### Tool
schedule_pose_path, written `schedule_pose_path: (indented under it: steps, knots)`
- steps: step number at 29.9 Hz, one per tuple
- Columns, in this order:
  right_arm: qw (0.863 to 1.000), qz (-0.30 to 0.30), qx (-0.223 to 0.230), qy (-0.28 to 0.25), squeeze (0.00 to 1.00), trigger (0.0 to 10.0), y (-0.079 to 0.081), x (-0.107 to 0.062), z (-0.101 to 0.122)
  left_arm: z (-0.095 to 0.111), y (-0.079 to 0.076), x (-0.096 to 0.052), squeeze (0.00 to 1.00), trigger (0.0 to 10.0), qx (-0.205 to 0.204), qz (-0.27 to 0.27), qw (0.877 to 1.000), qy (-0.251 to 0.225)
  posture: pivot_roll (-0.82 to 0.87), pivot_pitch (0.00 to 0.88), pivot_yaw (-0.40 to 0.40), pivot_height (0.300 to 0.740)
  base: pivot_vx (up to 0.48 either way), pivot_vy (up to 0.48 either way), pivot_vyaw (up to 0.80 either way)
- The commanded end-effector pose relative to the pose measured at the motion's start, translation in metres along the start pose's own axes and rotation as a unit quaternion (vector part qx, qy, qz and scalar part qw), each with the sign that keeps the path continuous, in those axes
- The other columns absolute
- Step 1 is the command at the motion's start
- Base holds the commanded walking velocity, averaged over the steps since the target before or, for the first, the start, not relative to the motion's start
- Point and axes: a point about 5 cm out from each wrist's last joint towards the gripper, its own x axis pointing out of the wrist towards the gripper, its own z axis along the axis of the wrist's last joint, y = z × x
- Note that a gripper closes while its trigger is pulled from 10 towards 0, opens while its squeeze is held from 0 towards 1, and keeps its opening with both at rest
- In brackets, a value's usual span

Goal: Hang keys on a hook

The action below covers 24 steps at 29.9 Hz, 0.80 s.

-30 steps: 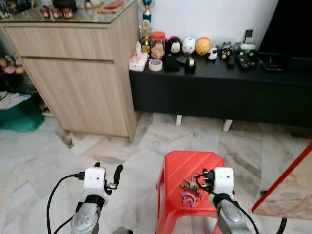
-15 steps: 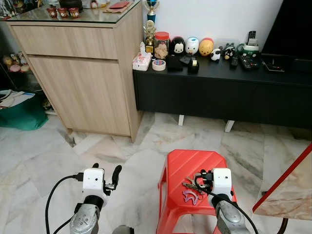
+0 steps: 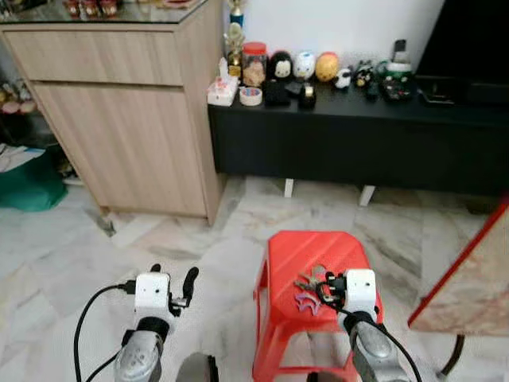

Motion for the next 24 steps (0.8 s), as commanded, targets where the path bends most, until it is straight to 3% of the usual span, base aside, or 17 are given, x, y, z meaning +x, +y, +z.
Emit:
schedule_pose_path:
  steps: [1,17,24]
  knots:
    - [1.000,-0.001,0.000,0.004,0.00,10.0,0.0002,-0.0008,-0.0022,0.0014,-0.0009,-0.0001,0.00,10.0,0.003,-0.003,1.000,0.001,0.01,0.005,-0.021,0.612,0.000,0.000,0.00]
    - [1.000,0.016,-0.011,0.000,0.00,10.0,0.0047,0.0003,0.0002,0.0024,-0.0028,0.0013,0.00,10.0,-0.002,-0.006,1.000,0.001,0.01,0.002,-0.020,0.612,0.000,0.000,0.00]
    - [1.000,0.022,-0.001,-0.005,0.00,10.0,0.0069,0.0003,0.0008,0.0014,-0.0036,0.0007,0.00,10.0,-0.003,-0.008,1.000,0.004,0.01,0.003,-0.020,0.612,0.000,0.000,0.58]
